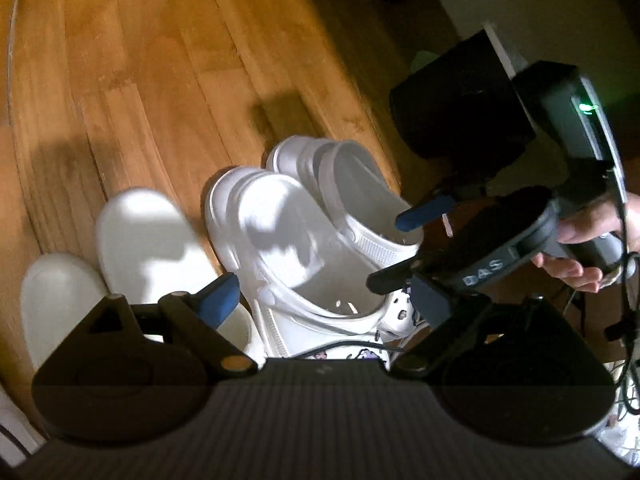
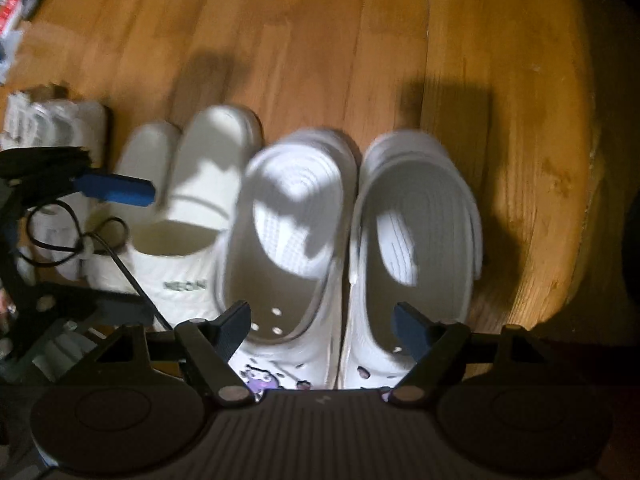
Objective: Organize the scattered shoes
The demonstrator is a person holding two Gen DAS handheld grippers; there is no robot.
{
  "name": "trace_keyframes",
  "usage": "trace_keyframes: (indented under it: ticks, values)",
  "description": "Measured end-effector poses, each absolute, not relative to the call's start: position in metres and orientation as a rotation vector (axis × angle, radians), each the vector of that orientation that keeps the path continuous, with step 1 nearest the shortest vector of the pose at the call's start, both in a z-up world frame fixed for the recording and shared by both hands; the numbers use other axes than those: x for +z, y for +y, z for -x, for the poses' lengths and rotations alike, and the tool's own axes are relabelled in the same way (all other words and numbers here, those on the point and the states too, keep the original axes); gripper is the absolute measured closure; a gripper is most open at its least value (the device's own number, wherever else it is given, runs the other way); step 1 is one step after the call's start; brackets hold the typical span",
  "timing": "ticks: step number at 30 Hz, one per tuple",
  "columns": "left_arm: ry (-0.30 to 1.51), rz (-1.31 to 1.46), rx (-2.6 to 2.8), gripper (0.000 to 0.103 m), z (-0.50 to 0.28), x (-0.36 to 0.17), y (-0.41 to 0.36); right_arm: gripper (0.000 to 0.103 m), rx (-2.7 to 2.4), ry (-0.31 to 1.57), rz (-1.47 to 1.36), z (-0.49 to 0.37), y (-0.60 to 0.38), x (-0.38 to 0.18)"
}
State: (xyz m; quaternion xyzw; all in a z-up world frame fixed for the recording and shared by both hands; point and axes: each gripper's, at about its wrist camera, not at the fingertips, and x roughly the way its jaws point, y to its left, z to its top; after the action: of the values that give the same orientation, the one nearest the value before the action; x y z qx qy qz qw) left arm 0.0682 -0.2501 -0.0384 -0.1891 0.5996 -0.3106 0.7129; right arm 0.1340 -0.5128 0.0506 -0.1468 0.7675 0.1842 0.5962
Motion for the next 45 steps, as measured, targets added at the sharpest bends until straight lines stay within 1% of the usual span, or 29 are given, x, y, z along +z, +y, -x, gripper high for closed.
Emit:
trace_keyframes:
  ticks: [3,5,6,8,10,12,13,16,21,25,33,36,41,45]
  values:
    - [1.329,0.428,-0.685,0.01,-0.067,-0.044,-0.249,0.029,0.376,1.84,0.355,-0.139,-0.512,0.028]
    - [1.324,0.409,-0.666,0.01,-0.068,-0.045,-0.248,0.037,0.353,1.902,0.315,-0.14,-0.514,0.008]
    - [1.319,0.393,-0.657,0.01,-0.068,-0.045,-0.248,0.037,0.339,1.916,0.319,-0.139,-0.513,0.003]
    - [1.31,0.322,-0.619,0.01,-0.07,-0.046,-0.252,0.035,0.28,1.916,0.43,-0.131,-0.5,-0.01]
    - [1.308,0.291,-0.601,0.01,-0.07,-0.049,-0.255,0.037,0.242,1.899,0.42,-0.129,-0.496,-0.01]
    - [1.306,0.288,-0.596,0.01,-0.07,-0.051,-0.255,0.064,0.205,1.873,0.41,-0.126,-0.494,-0.01]
    - [1.306,0.291,-0.595,0.01,-0.069,-0.052,-0.255,0.073,0.166,1.85,0.412,-0.124,-0.496,-0.01]
    - [1.305,0.306,-0.591,0.01,-0.069,-0.055,-0.253,0.08,0.145,1.823,0.394,-0.118,-0.499,-0.008]
    - [1.287,0.32,-0.578,0.01,-0.069,-0.053,-0.244,0.081,0.092,1.793,0.354,-0.118,-0.513,0.005]
    - [1.245,0.324,-0.564,0.01,-0.073,-0.043,-0.237,0.081,0.071,1.728,0.297,-0.132,-0.521,0.033]
    - [1.079,0.273,-0.463,0.01,-0.102,0.005,-0.213,0.081,0.075,1.547,0.27,-0.189,-0.5,0.091]
    - [1.009,0.287,-0.412,0.01,-0.123,0.028,-0.196,0.081,0.09,1.482,0.235,-0.225,-0.483,0.117]
    - [0.952,0.296,-0.388,0.01,-0.153,0.047,-0.172,0.081,0.116,1.465,0.235,-0.279,-0.446,0.121]
    - [0.963,0.378,-0.432,0.01,-0.174,0.038,-0.151,0.081,0.172,1.479,0.212,-0.319,-0.411,0.108]
